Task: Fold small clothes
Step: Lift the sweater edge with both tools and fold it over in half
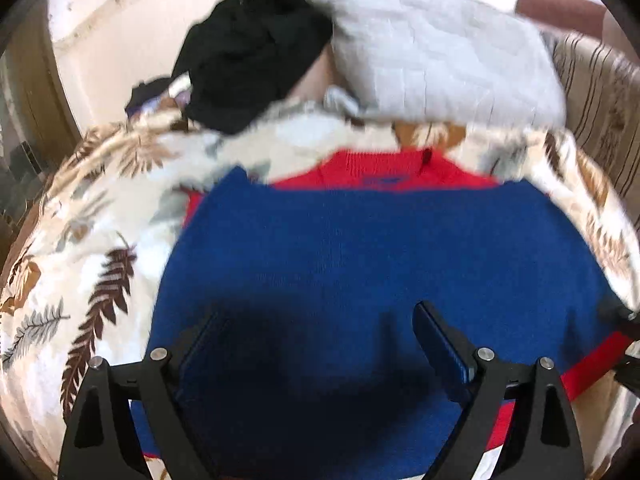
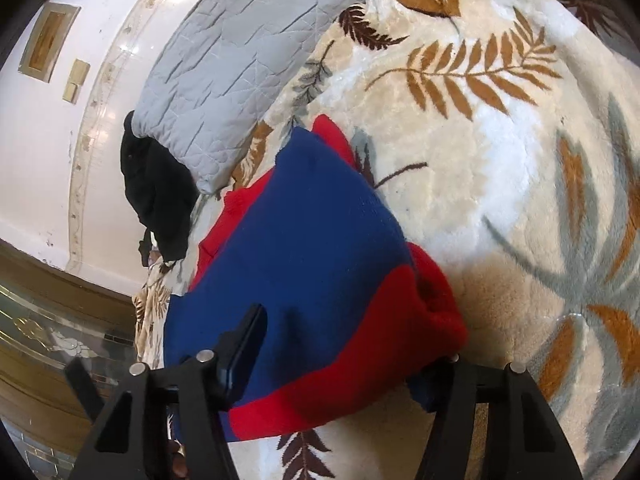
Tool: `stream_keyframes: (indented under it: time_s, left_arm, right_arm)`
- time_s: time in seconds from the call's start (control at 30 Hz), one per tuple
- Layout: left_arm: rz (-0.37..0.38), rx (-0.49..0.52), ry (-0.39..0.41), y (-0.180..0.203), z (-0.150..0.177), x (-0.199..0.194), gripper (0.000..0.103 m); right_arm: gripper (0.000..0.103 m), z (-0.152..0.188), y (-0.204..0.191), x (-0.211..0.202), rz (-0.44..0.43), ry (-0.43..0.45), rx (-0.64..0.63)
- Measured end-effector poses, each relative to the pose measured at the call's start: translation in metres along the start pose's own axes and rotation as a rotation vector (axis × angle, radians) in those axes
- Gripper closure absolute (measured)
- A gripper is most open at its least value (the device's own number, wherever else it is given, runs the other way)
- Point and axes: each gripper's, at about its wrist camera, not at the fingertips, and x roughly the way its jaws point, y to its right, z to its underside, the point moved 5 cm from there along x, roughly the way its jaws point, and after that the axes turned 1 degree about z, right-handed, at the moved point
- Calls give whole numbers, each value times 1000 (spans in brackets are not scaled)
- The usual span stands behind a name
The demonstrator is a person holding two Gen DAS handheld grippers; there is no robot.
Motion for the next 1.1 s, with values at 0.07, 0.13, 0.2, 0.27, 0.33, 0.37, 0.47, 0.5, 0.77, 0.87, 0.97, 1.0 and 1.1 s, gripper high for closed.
stream_keyframes:
  time_s: [0.07,0.13,0.2,0.27,0.33,0.37,0.47,0.5,0.77,0.87,0.97,1.0,1.1]
  left_arm:
    - [-19,57,-106,8,12,29,9]
    - [-30,77,-98,6,15,37,7]
    - [-14,53,-100,2,7,23,7]
    - [3,25,-11,-4,-2,5,7]
    - [-23,33,3,-4,-1,10,7]
    - [-30,64,-59,-2,7,26,7]
    - [-22,72,-83,-3,12,37,5]
    - [-12,54,-86,-5,8,31,5]
    - [-11,69,-63,-15,17,40,1]
    - [66,-5,-69,-31,8,25,2]
    - [98,-150,-6,-78,3,-2,2]
    - [101,-205,15,-101,5,-14,2]
    - [68,-347,70,-164,25,-46,2]
  right_arm:
    - [36,-1,2,6,14,-4,10]
    - [35,-2,3,11,9,-5,5]
    - [55,-4,0,10,45,-9,-21]
    - [68,-6,-3,10,72,-10,-51]
    - [65,-6,-2,13,62,-28,-36]
    - [65,-6,0,14,65,-30,-24]
    - [41,-4,-2,17,50,-27,-19]
    - [41,-4,-6,19,69,-26,-41]
    - [88,-8,-35,30,213,-48,-194]
    - [89,-12,-85,13,247,29,-352]
    - [92,3,-165,-2,238,130,-577]
    - [92,14,-187,-2,225,145,-637]
    - [92,67,-246,15,181,152,-841]
